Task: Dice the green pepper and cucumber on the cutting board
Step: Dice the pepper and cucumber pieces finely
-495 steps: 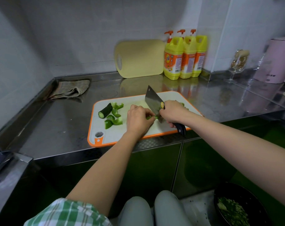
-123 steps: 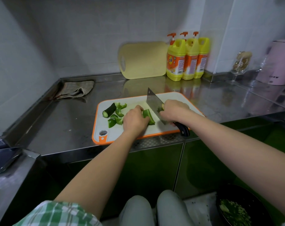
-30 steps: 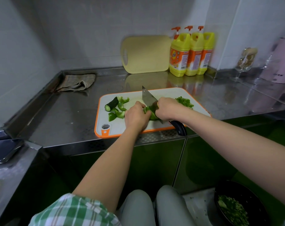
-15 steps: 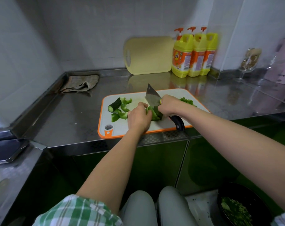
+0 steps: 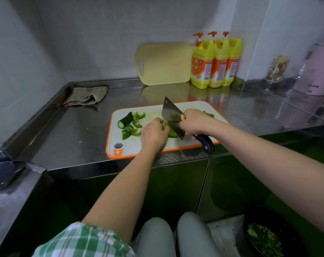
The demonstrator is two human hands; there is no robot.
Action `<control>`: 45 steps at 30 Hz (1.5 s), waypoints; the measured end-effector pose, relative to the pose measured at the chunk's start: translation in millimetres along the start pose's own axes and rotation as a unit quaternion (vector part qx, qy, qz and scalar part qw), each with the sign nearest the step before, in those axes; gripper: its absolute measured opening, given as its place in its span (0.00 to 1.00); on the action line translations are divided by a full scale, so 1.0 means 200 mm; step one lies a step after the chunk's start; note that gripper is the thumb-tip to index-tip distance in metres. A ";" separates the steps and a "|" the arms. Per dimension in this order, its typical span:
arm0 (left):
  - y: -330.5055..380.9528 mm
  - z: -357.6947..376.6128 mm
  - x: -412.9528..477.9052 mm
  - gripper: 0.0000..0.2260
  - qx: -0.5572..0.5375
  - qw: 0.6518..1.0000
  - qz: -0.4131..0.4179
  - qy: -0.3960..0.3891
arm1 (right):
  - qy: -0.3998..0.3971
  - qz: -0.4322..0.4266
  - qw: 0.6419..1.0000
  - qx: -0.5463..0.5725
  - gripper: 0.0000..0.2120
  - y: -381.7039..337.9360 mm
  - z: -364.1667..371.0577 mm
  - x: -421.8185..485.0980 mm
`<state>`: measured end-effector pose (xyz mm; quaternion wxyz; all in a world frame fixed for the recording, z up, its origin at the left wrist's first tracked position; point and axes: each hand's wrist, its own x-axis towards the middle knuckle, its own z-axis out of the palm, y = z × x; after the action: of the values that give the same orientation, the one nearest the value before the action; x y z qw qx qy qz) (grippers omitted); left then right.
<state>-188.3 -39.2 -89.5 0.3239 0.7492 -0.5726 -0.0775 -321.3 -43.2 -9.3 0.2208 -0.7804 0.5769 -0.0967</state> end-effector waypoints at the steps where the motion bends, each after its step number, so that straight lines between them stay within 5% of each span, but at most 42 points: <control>1: 0.00 0.00 0.00 0.15 -0.002 1.000 -0.001 0.000 | 0.000 0.000 1.000 -0.009 0.09 -0.01 0.00 -0.01; 20: 0.02 -0.01 0.00 0.14 0.024 1.000 -0.002 -0.016 | -0.030 -0.008 0.994 -0.105 0.10 -0.10 0.00 -0.04; 37: 0.03 -0.02 -0.03 0.17 -0.012 1.000 0.002 -0.007 | 0.069 0.020 0.995 0.075 0.04 0.08 0.09 0.10; 45: 0.03 -0.01 -0.01 0.16 0.041 0.999 0.001 -0.016 | 0.010 0.005 0.997 0.078 0.09 0.06 -0.02 0.03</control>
<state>-193.5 -37.6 -84.9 0.2836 0.7603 -0.5808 -0.0654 -330.6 -52.3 -12.5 0.2756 -0.7572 0.5734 -0.1479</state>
